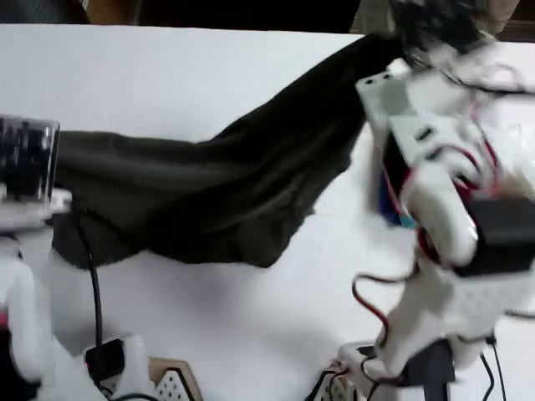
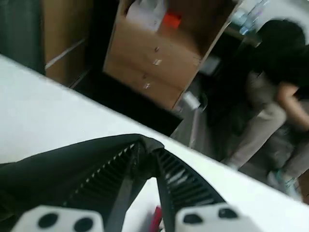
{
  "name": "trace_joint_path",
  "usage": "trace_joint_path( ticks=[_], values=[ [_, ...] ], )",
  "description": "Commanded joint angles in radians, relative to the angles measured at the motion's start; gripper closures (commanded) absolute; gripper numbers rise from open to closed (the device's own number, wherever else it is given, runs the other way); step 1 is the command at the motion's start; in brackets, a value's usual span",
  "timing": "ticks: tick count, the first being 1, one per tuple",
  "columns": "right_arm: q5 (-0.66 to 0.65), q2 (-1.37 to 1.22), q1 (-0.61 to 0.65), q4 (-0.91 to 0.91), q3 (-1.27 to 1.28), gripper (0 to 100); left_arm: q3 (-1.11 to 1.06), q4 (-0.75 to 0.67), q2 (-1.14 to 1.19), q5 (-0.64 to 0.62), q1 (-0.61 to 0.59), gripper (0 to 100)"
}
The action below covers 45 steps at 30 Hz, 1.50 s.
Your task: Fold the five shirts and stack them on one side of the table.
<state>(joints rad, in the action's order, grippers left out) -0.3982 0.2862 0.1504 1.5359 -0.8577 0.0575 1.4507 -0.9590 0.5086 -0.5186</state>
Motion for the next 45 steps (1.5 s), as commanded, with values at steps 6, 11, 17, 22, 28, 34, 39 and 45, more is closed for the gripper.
trace_joint_path(
  ticks=[6, 11, 17, 22, 28, 34, 39, 45],
  values=[
    [-0.112, 0.255, -0.076, -0.188, -0.032, 98.0, 0.042, -0.064, -0.186, -0.012, -0.009, 97],
    [-0.176, 0.377, -0.085, -0.239, -0.032, 98.0, 0.036, -0.064, -0.259, -0.012, -0.009, 97],
    [-0.253, 0.479, -0.087, -0.239, -0.032, 98.0, 0.039, -0.083, -0.311, -0.012, -0.009, 97],
    [-0.253, 0.529, -0.165, -0.242, -0.026, 97.9, 0.039, -0.091, -0.344, -0.012, -0.009, 97],
    [-0.247, 0.527, -0.182, -0.234, -0.020, 97.9, 0.001, -0.089, -0.347, -0.008, -0.009, 97],
    [-0.242, 0.526, -0.179, -0.242, 0.192, 97.9, -0.133, -0.094, -0.341, -0.014, -0.005, 97],
    [-0.244, 0.519, -0.122, -0.390, 0.585, 97.9, -0.380, -0.247, -0.299, -0.094, -0.003, 97],
    [-0.244, 0.367, -0.102, -0.664, 0.993, 97.9, -0.536, -0.407, 0.052, -0.092, 0.109, 97]
  ],
)
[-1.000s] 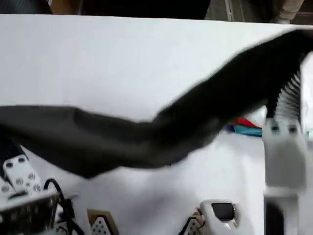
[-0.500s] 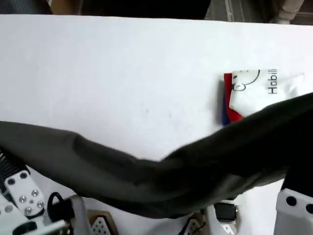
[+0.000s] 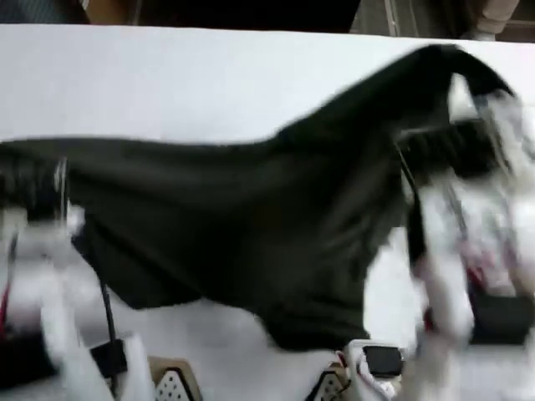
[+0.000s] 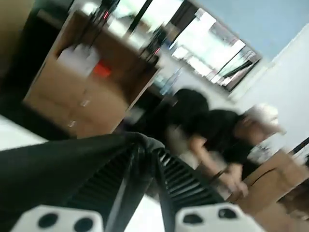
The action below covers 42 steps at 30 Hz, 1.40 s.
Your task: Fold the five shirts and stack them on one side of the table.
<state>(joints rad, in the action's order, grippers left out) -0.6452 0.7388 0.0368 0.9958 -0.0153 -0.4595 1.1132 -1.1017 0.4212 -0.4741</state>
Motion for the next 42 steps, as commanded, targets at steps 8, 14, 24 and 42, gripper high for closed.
trace_joint_path(
  ticks=[8, 14, 24, 42],
  values=[
    [0.043, -0.501, 0.010, -0.213, 0.092, 97.9, 0.381, -0.029, 0.887, 0.046, 0.230, 97],
    [0.044, -0.788, 0.033, -0.113, -0.069, 97.9, 0.811, 0.158, 1.323, 0.046, 0.210, 97],
    [0.153, -1.044, 0.081, 0.019, -0.316, 97.8, 1.380, 0.555, 1.778, 0.046, 0.172, 97],
    [0.166, -1.038, 0.124, 0.372, -0.454, 70.4, 1.621, 0.672, 1.800, 0.046, 0.063, 97]
  ],
)
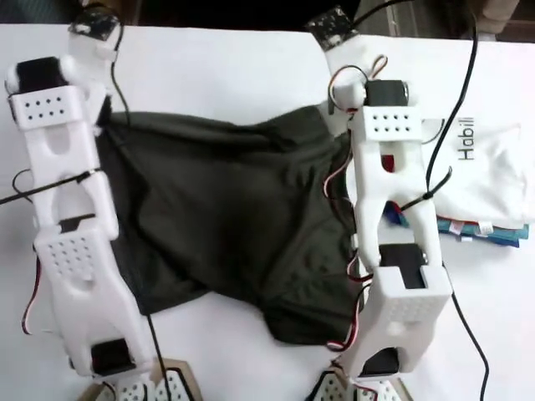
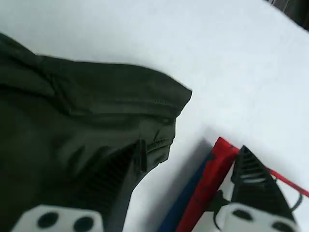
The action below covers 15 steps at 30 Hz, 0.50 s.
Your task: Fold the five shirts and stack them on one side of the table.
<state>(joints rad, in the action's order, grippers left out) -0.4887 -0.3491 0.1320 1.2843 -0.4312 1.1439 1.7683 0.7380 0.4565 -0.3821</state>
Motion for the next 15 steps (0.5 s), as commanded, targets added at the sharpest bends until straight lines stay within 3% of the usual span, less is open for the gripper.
trace_joint_path(
  ticks=[1, 4, 8, 15],
  values=[
    [0.008, 0.064, 0.038, 0.111, -0.038, 70.4, 0.018, 0.017, -0.058, 0.011, -0.031, 97],
    [0.005, 0.122, 0.062, 0.159, -0.038, 70.4, 0.004, 0.020, -0.147, 0.017, -0.009, 92],
    [0.002, 0.217, 0.093, 0.209, -0.037, 70.4, -0.073, 0.017, -0.287, 0.072, 0.037, 74],
    [0.000, 0.420, 0.102, 0.234, 0.169, 70.4, -0.163, 0.020, -0.348, 0.075, 0.018, 76]
  ],
)
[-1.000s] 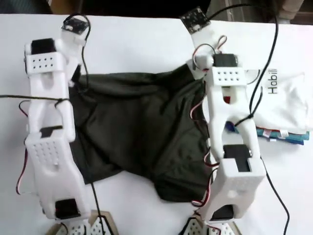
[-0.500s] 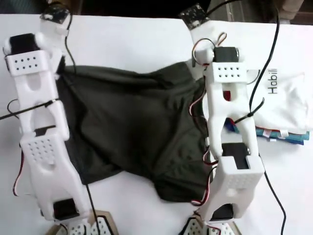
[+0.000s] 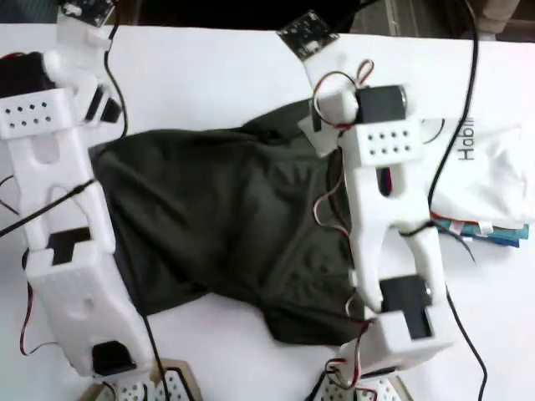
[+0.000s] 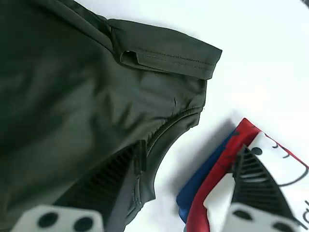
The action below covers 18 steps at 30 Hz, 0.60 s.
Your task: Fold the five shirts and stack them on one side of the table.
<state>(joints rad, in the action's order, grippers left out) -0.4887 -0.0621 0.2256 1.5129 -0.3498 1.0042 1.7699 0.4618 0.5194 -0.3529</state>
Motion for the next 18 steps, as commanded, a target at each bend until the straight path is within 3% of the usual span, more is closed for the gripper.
trace_joint_path(
  ticks=[1, 12, 18],
  values=[
    [0.000, 0.177, 0.012, 0.002, 0.147, 70.4, -0.053, 0.020, -0.075, 0.012, -0.017, 76],
    [-0.098, 0.702, 0.002, -0.348, 1.019, 70.4, -0.889, -0.009, -0.516, 0.044, 0.124, 83],
    [-0.107, 0.782, 0.002, -0.386, 1.244, 70.4, -1.460, -0.175, -0.798, 0.106, 0.141, 83]
  ],
)
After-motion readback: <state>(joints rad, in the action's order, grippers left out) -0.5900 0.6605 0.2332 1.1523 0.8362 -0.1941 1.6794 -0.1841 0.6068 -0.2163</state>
